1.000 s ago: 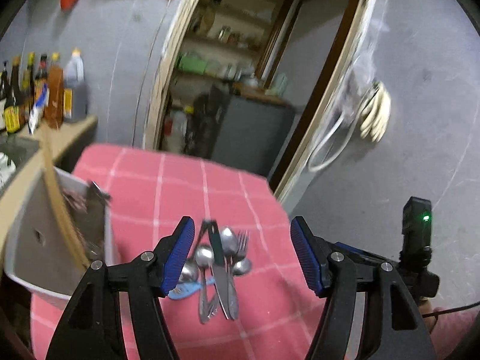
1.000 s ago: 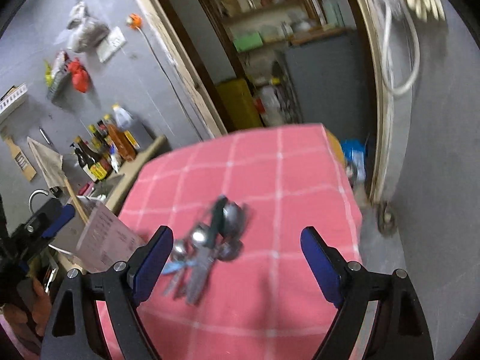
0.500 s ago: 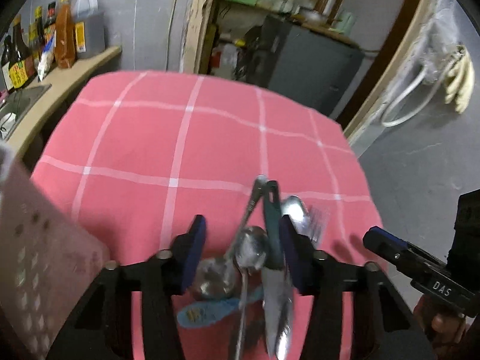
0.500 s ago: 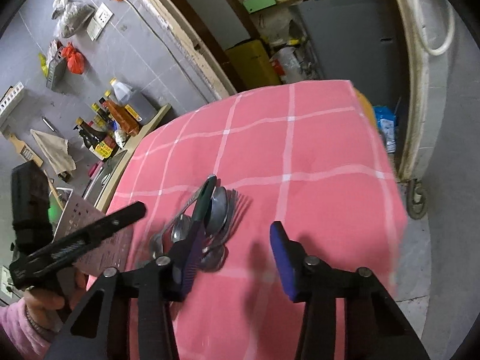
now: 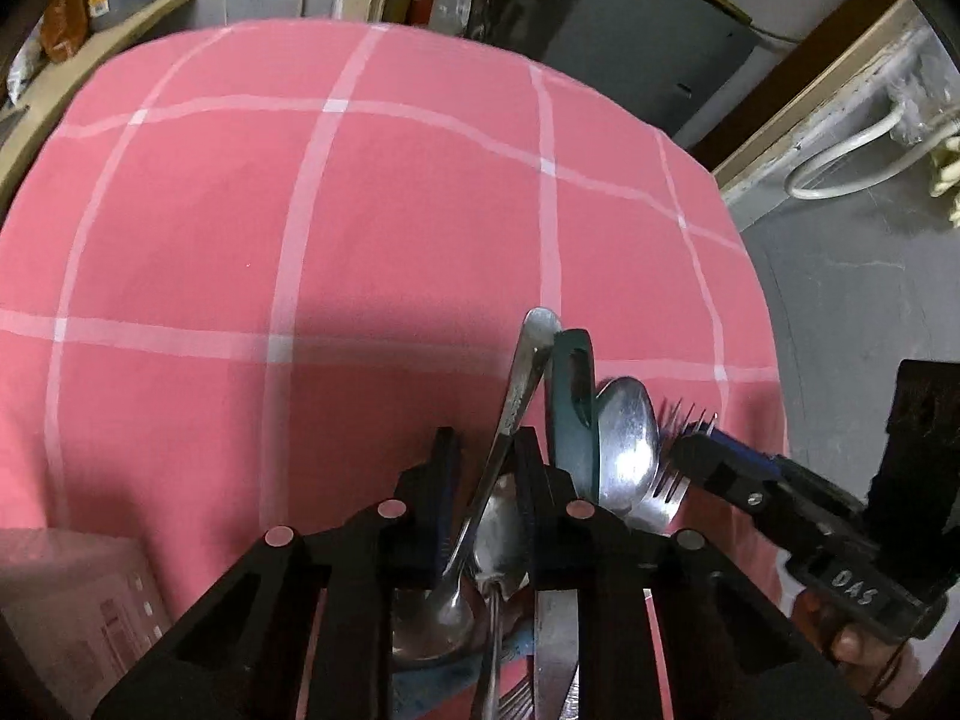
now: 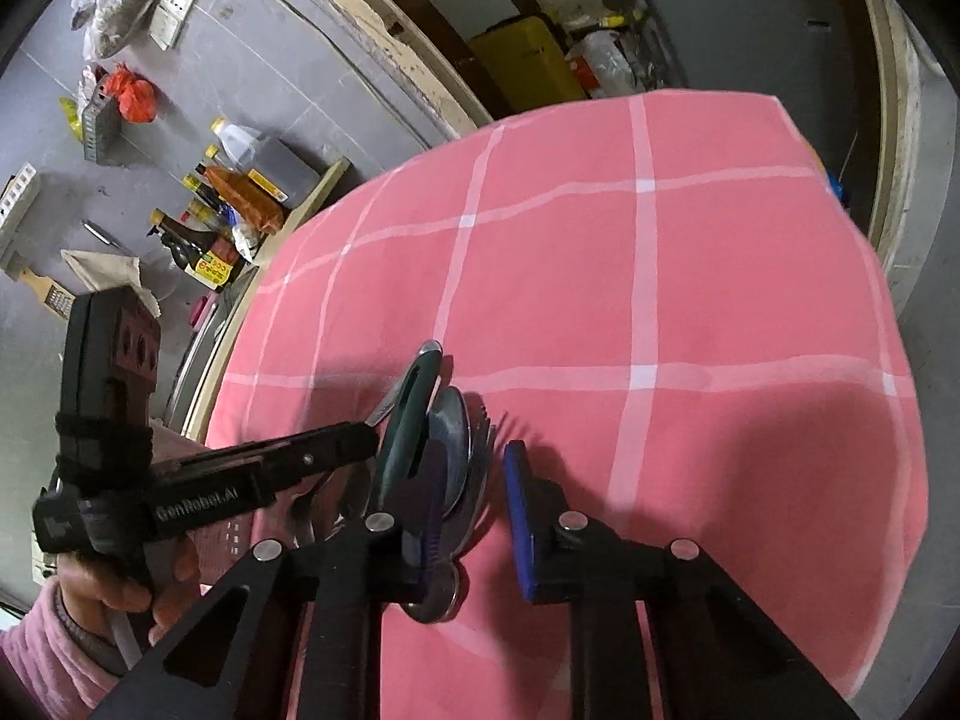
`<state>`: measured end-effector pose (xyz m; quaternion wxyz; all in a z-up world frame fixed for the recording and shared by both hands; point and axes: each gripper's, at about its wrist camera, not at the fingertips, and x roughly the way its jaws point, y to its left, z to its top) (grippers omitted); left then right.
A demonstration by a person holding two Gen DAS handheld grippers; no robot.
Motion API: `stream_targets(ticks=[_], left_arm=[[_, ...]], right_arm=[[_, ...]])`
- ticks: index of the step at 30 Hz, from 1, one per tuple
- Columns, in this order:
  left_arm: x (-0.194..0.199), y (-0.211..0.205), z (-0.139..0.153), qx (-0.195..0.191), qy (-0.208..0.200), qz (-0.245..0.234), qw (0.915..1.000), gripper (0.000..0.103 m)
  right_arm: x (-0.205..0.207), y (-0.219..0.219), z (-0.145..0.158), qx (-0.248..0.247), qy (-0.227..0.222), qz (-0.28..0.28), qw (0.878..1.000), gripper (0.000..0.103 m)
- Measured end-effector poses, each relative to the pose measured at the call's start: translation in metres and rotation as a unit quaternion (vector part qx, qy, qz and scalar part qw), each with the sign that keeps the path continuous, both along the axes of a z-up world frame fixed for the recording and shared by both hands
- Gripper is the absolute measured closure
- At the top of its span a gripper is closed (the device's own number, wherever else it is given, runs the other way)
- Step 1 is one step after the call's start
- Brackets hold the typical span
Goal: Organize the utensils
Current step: 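Close the left tool on a metal spoon while the right tool grasps a fork, then carry the spoon and fork to the white holder and open both tools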
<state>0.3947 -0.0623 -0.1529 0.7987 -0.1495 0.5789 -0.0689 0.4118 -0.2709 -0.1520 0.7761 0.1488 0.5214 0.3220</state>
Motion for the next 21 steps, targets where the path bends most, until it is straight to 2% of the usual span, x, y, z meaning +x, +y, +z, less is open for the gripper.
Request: stream_targets(ticks=[6, 8, 11, 15, 21], left_arm=[[0.019, 0.001, 0.001, 0.020, 0.062, -0.042, 0.9970, 0.089], [0.020, 0.000, 0.002, 0.020, 0.071, -0.048, 0.9961, 0.095], [0.018, -0.002, 0.004, 0.018, 0.074, -0.048, 0.9959, 0.097], [0.006, 0.006, 0.014, -0.007, 0.057, -0.025, 0.9980, 0.103], [-0.022, 0.016, 0.042, -0.024, -0.019, 0.006, 0.9995, 0.103]], right_arm=[[0.003, 0.003, -0.006, 0.004, 0.016, -0.004, 1.000, 0.096], [0.001, 0.003, -0.006, 0.002, 0.015, -0.009, 1.000, 0.097], [-0.002, 0.001, -0.003, 0.002, 0.016, -0.022, 1.000, 0.098], [-0.012, -0.005, 0.008, 0.002, 0.004, -0.041, 0.999, 0.099], [-0.033, -0.011, 0.037, -0.016, -0.053, -0.072, 0.996, 0.100]])
